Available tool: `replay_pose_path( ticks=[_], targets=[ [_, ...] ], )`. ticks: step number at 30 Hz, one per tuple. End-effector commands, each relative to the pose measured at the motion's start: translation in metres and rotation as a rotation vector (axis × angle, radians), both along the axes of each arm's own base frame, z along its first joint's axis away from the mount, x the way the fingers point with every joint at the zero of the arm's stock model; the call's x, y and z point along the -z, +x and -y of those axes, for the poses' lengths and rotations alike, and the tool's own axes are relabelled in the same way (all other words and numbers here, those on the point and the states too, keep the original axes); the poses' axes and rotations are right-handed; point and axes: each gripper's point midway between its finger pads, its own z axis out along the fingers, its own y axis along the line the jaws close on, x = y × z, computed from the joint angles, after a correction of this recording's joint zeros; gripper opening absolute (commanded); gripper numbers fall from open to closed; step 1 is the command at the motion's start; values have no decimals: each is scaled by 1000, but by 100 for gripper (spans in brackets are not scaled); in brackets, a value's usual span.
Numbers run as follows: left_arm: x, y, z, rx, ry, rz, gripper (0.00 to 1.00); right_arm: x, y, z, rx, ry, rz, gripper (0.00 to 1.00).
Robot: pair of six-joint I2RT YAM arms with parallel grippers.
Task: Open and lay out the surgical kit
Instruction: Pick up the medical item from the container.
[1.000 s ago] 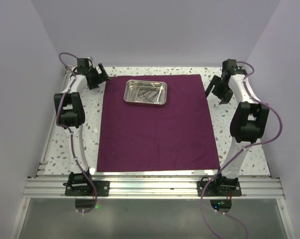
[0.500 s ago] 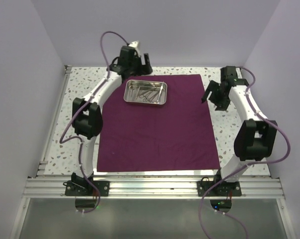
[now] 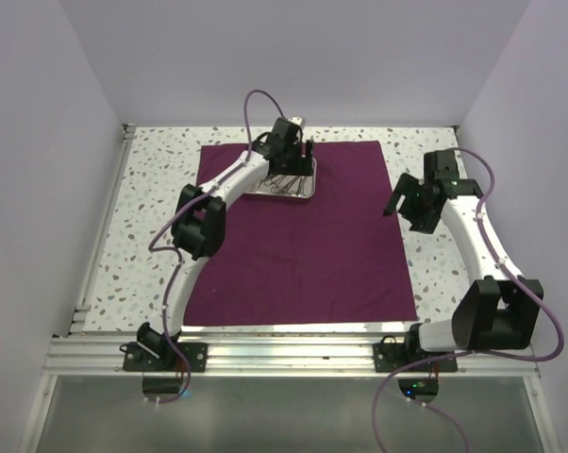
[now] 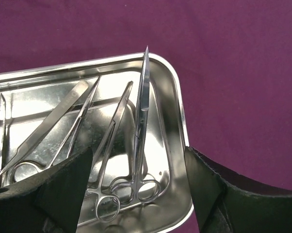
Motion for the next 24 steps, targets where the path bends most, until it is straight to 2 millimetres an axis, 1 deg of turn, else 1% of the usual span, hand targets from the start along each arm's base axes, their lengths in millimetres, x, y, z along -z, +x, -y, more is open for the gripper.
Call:
replay_pose_path(
  ticks=[1,2,3,4,8,9,11,13,14,15,17,18,20,21,23,24],
  targets=[
    [-20,9,-5,-6,22,55,80,-11,-5,1,-3,-3,48,81],
    [-13,5,-6,1,35,43,79,-10,-6,1,-3,-6,46,81],
    [-10,2,-3,11,40,37,79,-8,-8,1,-4,-8,42,81],
    [-3,1,-7,1,69,39,79,-7,-9,1,-4,-8,39,81],
    [6,-6,3,31,92,41,78,-3,-12,1,-11,-10,28,81],
    [12,-7,5,34,97,34,77,-3,-12,1,-11,-10,27,81],
    [16,-7,7,34,99,28,76,-2,-14,2,-15,-15,21,81],
    [26,-6,6,27,111,19,74,-2,-14,2,-16,-18,19,81],
    [24,-4,6,25,113,23,73,-1,-15,2,-16,-18,18,81],
    [30,-5,7,26,121,19,72,-1,-15,2,-17,-18,18,81],
    [31,-3,9,26,133,32,70,1,-15,3,-18,-20,13,81],
    [38,-3,9,26,145,26,69,2,-16,3,-19,-21,10,81],
    [40,-1,10,22,149,30,67,3,-17,3,-22,-26,4,81],
    [47,-1,9,19,157,23,66,4,-17,3,-23,-26,0,81],
    [48,1,10,13,159,27,63,5,-18,4,-25,-29,-5,81],
    [52,2,9,8,164,25,62,6,-19,4,-26,-31,-8,81]
  ],
)
